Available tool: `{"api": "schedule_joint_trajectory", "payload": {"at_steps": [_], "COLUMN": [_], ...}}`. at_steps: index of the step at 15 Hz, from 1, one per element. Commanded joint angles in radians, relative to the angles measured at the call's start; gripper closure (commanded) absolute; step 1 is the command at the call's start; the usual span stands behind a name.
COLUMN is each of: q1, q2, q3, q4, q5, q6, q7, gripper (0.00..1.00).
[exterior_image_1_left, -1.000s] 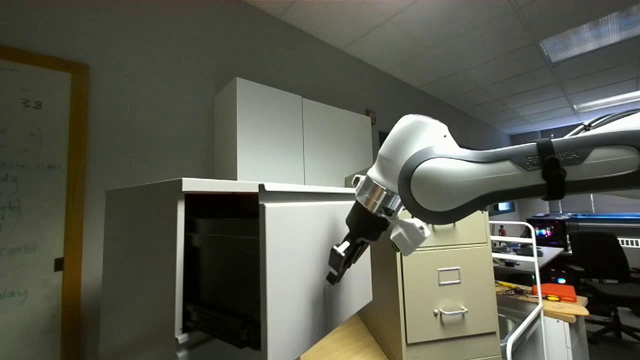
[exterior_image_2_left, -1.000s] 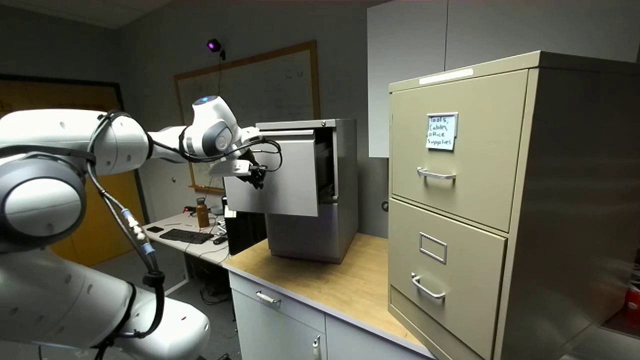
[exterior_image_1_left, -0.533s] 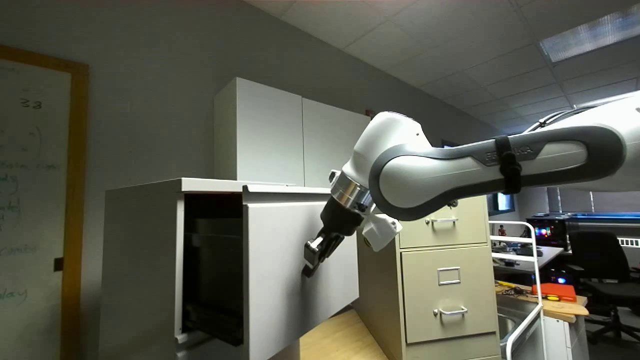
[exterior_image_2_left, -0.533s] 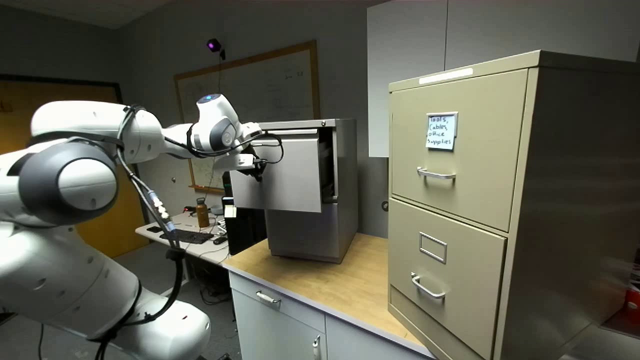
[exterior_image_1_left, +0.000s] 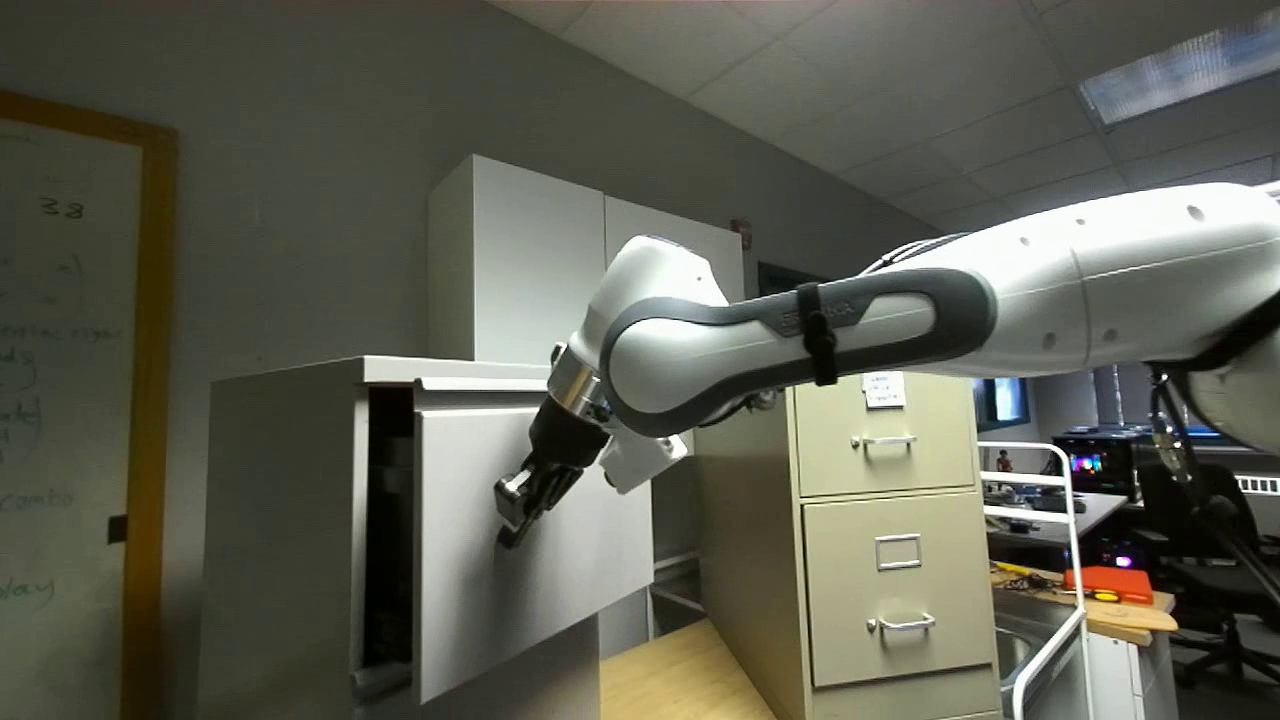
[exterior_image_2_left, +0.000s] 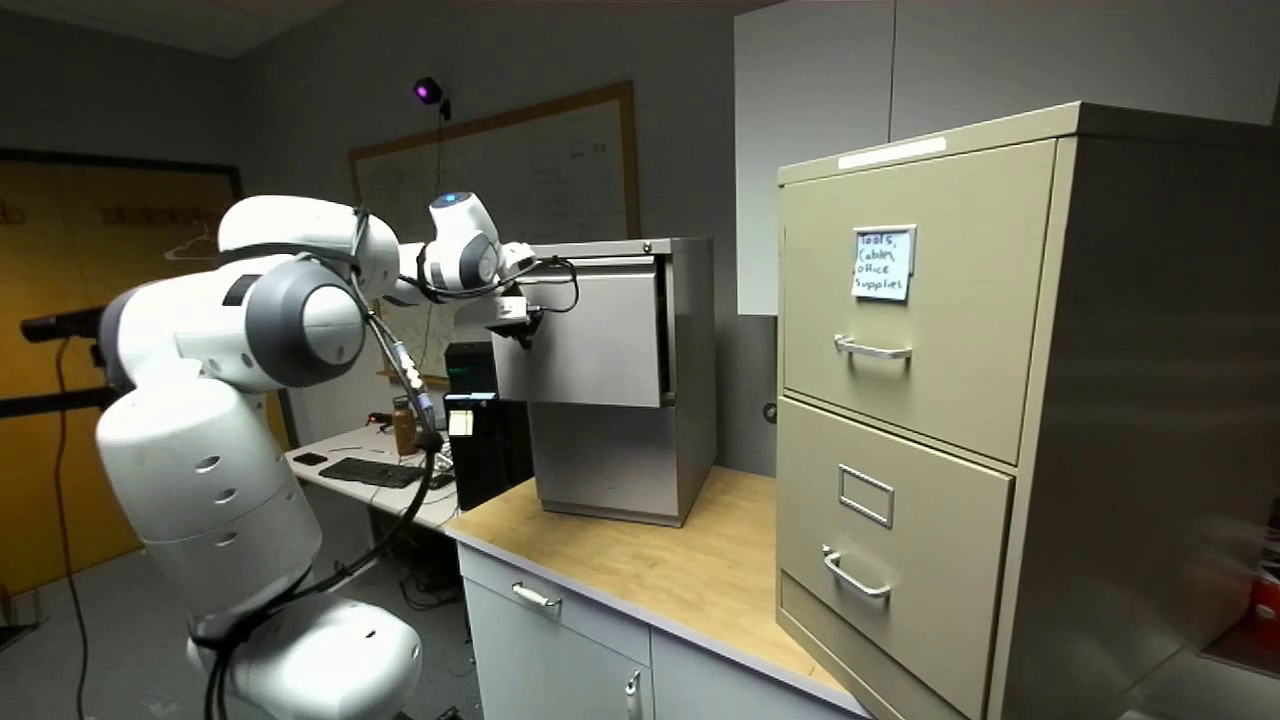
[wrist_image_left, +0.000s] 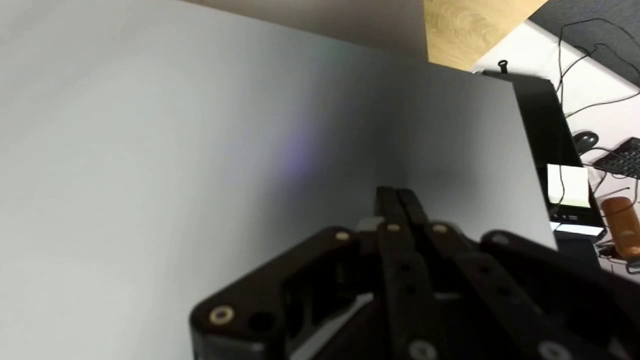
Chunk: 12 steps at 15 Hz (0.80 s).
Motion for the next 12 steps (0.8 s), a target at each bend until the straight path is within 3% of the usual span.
{"api": "schedule_joint_trajectory", "payload": {"at_steps": [1,8,12], "q1": [0.004,0.027,0.041], "q2": [0.201,0.447,0.491], "q3": [0.027,0.011,0.006], "q4": [0.245,0.540,0.635], "q5": [-0.044,-0.094,-0.098], "q6": [-0.012,-0.052,-0.156], "q7": [0.006,0.009,0.012], "gripper": [0.96,0.96,0.97]}}
